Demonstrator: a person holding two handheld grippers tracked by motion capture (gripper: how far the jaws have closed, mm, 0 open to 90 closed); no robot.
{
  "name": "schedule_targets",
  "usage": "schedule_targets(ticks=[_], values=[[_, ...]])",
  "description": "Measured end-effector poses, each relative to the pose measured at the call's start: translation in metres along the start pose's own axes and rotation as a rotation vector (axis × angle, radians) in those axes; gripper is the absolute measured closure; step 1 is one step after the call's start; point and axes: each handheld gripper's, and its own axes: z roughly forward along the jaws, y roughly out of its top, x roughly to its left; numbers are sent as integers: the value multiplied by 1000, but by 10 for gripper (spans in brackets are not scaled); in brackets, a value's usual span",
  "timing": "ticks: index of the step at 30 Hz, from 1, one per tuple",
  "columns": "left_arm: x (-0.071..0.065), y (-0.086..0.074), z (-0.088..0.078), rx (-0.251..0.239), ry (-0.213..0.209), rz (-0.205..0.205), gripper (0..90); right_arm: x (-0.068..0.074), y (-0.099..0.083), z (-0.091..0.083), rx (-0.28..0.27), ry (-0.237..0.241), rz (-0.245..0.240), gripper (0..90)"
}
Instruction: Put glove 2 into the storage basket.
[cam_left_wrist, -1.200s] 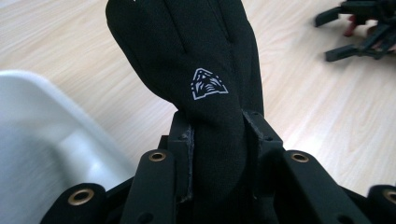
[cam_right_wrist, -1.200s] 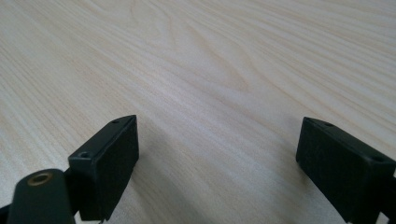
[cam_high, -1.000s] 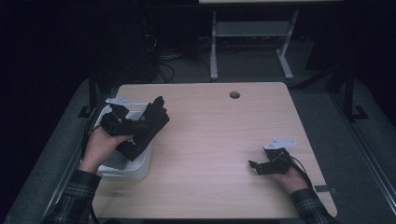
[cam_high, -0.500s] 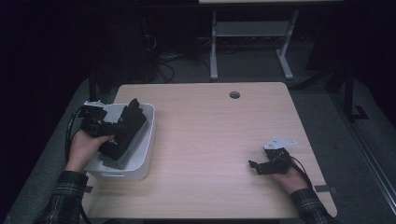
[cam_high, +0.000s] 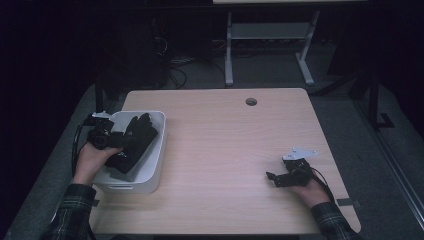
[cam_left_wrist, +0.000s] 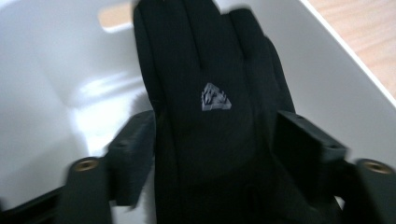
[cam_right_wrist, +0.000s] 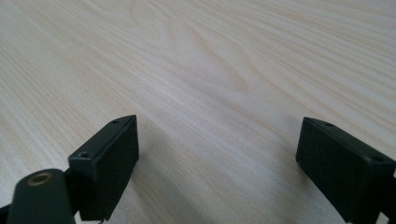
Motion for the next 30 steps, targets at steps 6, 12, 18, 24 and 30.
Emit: schedule_targets(ticks=[6,12,18,24,30], values=[[-14,10,-13,-54,2,28,192,1,0,0,1,2,12,129],[-42,25,-17,-98,-55,77,179,1,0,0,1,1,9,129],[-78,38,-11,-126,-123,123,170,1,0,0,1,1,10,129],[-112,41,1,-149,-196,155,170,0,0,0,-2,0,5,129],[-150,38,18,-138,-261,215,170,1,0,0,0,1,9,129]])
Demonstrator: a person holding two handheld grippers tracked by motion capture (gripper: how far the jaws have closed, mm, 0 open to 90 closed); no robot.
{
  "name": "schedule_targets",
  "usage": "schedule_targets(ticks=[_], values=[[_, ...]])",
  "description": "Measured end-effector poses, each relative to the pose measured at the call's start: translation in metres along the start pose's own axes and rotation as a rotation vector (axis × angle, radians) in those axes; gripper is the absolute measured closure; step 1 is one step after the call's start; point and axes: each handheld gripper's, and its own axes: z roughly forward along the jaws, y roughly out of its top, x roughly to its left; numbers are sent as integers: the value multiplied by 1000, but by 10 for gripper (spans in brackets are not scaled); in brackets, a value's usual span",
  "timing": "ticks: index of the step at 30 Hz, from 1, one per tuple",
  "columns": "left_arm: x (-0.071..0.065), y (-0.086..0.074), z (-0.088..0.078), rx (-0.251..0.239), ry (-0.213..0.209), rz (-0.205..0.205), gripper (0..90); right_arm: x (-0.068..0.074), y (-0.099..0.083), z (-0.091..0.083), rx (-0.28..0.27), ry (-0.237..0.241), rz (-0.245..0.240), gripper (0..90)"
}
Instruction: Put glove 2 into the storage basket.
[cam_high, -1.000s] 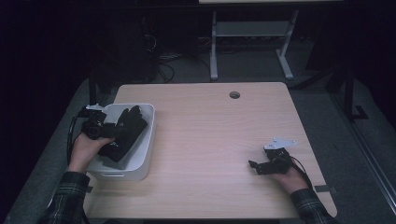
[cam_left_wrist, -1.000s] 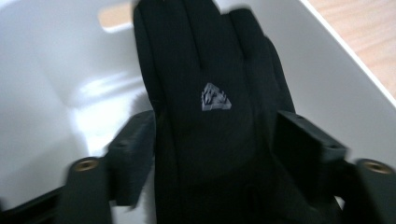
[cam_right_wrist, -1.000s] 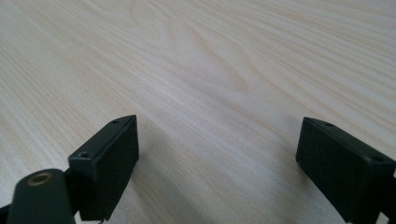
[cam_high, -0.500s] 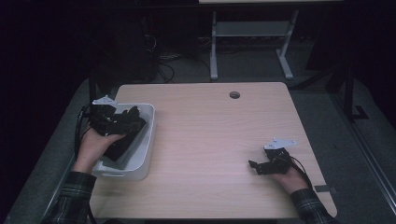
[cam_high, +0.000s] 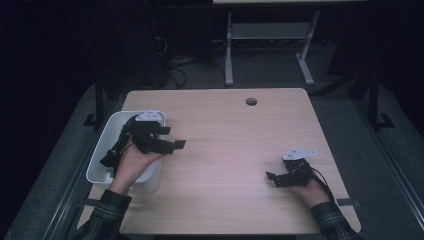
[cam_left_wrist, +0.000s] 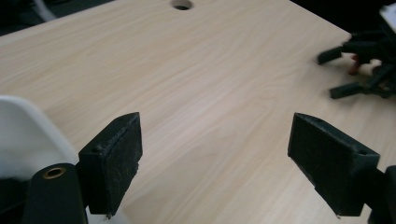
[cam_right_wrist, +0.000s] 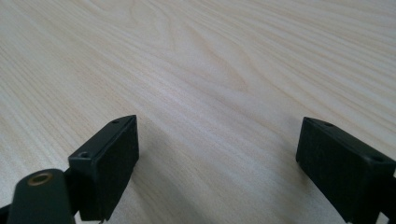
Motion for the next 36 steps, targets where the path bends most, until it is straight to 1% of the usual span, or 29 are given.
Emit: schedule_targets(ticks=[2,3,5,7,10,11,13,14,16,17,18,20,21,22,23,24,27,29,31,32,33,36], values=[[-11,-2,11,9,-47,11,171,0,0,0,0,0,0,129],[-15,-2,15,11,-57,14,171,0,0,0,1,0,1,129],[-25,-5,26,21,-69,46,172,0,0,0,1,1,0,129],[-35,-10,38,33,-84,62,172,0,0,0,1,1,0,129],[-46,-17,53,52,-104,92,171,0,0,0,1,0,0,129],[-49,-20,56,62,-113,91,171,0,0,0,0,0,-1,129],[-54,-27,68,79,-126,102,171,0,0,0,1,0,0,129],[-55,-30,72,88,-128,108,171,0,0,0,1,1,1,129],[-58,-39,82,125,-119,129,171,0,0,0,0,1,0,129],[-57,-41,85,143,-117,150,171,0,0,0,1,1,0,129],[-58,-44,89,154,-112,145,171,0,0,0,1,1,0,129],[-58,-50,96,188,-107,167,170,0,0,0,1,1,0,129],[-59,-53,99,198,-107,165,169,0,0,0,0,1,-1,129],[-59,-54,102,207,-105,172,169,0,0,0,1,1,0,129],[-60,-57,104,206,-109,162,169,0,0,0,0,1,0,129],[-59,-58,105,218,-111,172,169,0,0,0,1,1,1,129],[-60,-62,110,229,-114,164,170,0,0,0,0,1,0,129],[-60,-64,111,244,-116,170,169,0,0,0,1,1,0,129],[-62,-66,113,233,-111,155,169,0,0,0,-1,-1,-3,129],[-60,-66,113,250,-111,178,170,0,0,0,-2,0,-3,129],[-60,-67,114,253,-104,185,169,0,0,0,-2,0,-3,129],[-61,-69,116,252,-104,188,165,0,0,0,-2,0,-3,129]])
